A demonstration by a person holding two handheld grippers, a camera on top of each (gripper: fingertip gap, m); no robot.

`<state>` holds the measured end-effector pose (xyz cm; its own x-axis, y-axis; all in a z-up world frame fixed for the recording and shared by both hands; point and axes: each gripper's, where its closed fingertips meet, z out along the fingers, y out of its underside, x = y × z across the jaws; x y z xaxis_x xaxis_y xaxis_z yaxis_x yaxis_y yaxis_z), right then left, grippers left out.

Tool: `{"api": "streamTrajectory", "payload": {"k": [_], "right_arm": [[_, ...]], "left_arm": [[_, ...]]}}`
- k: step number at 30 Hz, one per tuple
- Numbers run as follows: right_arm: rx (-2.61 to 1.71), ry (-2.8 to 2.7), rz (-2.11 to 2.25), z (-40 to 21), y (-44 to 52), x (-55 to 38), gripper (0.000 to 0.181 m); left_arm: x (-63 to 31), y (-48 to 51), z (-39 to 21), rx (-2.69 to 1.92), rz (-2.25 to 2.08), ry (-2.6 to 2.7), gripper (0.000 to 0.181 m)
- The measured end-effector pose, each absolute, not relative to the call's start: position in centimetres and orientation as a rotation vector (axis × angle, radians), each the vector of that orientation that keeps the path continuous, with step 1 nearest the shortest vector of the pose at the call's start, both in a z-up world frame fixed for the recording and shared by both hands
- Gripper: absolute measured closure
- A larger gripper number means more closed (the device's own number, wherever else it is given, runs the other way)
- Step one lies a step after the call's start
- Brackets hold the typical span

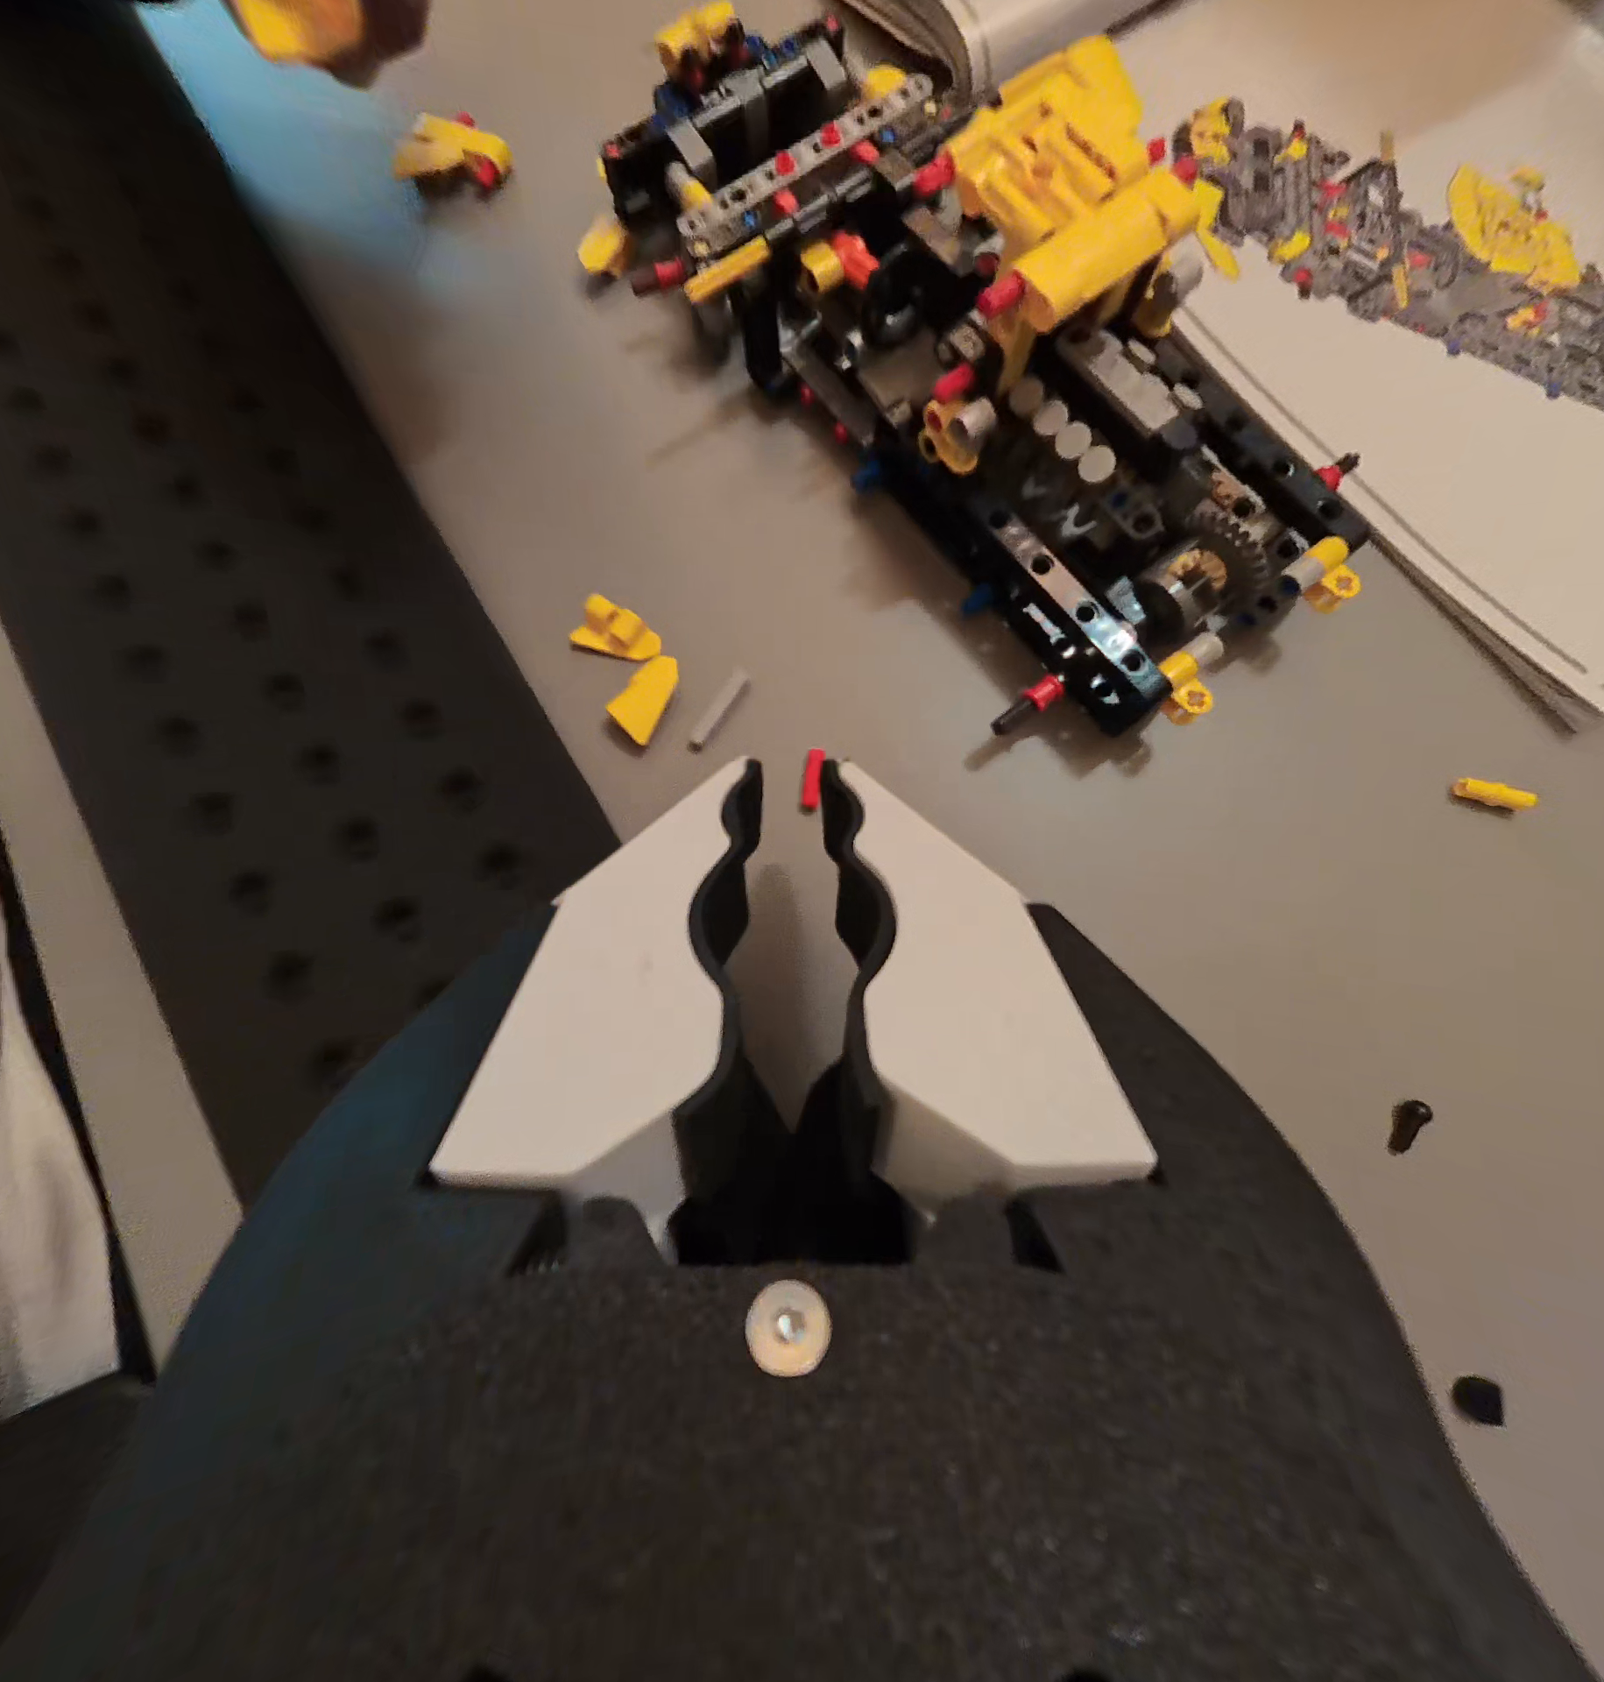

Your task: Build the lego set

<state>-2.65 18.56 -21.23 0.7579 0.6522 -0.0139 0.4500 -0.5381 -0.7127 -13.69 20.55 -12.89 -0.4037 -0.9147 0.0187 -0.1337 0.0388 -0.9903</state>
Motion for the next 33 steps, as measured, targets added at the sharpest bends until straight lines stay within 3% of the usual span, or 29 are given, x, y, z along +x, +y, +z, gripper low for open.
{"api": "streamTrajectory", "payload": {"k": [18,25,33], "right_arm": [[-2.296,-0.933,0.242,-24.3,19.9,-3.4,0.178],[-1.833,-1.077,0.115,-15.1,19.7,-9.5,0.179],[-1.846,-1.225,-0.077,-14.9,19.0,-11.5,0.179]], "left_arm": [[-13.5,19.8,-13.4,-1.03,-1.444,1.649,0.174],[-13.4,19.9,-14.2,-1.044,-1.433,1.661,0.174],[-13.2,19.5,-14.4,-1.045,-1.477,1.651,0.174]]}}
